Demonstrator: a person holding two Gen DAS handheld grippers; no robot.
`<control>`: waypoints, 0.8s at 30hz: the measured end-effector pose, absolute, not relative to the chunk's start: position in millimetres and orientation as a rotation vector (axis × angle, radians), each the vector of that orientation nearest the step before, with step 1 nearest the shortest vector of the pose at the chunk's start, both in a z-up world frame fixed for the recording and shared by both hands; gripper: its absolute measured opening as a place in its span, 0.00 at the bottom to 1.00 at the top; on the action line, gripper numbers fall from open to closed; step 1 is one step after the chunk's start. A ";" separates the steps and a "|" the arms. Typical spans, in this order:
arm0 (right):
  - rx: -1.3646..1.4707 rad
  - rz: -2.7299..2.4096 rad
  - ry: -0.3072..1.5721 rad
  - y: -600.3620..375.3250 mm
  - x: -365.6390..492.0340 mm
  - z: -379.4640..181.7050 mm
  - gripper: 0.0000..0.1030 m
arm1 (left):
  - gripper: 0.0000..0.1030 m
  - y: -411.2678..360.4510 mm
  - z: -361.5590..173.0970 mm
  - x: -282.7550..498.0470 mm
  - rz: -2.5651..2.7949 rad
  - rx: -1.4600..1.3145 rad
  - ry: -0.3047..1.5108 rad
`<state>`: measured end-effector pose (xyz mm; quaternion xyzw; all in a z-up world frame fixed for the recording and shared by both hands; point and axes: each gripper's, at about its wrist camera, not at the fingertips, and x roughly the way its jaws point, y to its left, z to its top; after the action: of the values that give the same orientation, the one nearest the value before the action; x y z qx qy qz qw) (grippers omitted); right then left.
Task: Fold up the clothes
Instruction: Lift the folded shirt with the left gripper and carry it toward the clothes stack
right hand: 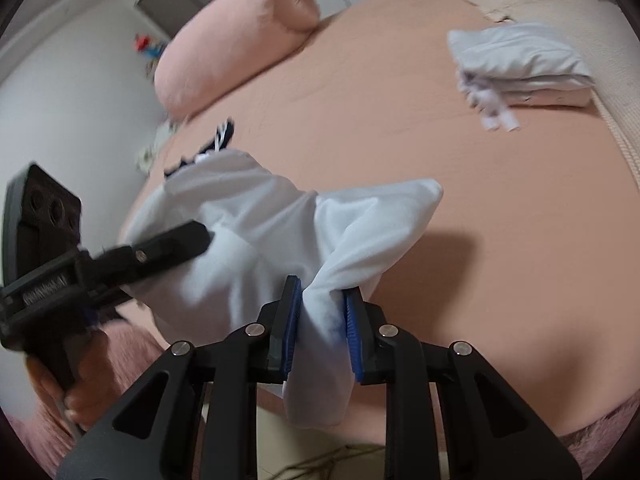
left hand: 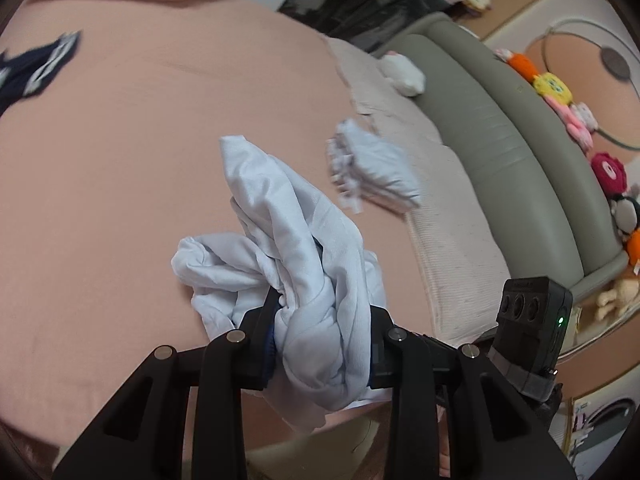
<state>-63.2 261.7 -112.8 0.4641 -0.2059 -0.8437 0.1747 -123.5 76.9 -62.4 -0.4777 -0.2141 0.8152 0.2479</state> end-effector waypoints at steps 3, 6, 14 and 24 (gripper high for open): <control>1.262 -2.439 -0.645 292.2 -82.2 -96.3 0.20 | 0.31 110.6 -49.9 -154.3 2.186 -1.280 -0.572; 1.171 -2.518 -0.686 343.8 -107.8 -69.4 0.20 | 0.31 154.1 -25.4 -190.1 2.170 -1.198 -0.515; 0.912 -2.745 -0.656 458.8 -200.1 -2.8 0.20 | 0.32 258.7 26.9 -290.7 2.188 -0.944 -0.464; 1.304 -2.784 -0.733 532.9 -283.7 -131.2 0.39 | 0.47 244.9 -129.5 -385.5 2.135 -1.368 -0.652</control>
<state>-283.7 532.9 -131.2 0.4127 -0.2320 -0.8808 -0.0093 -385.5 244.9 -129.5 -0.5045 -0.2406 0.7878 0.2587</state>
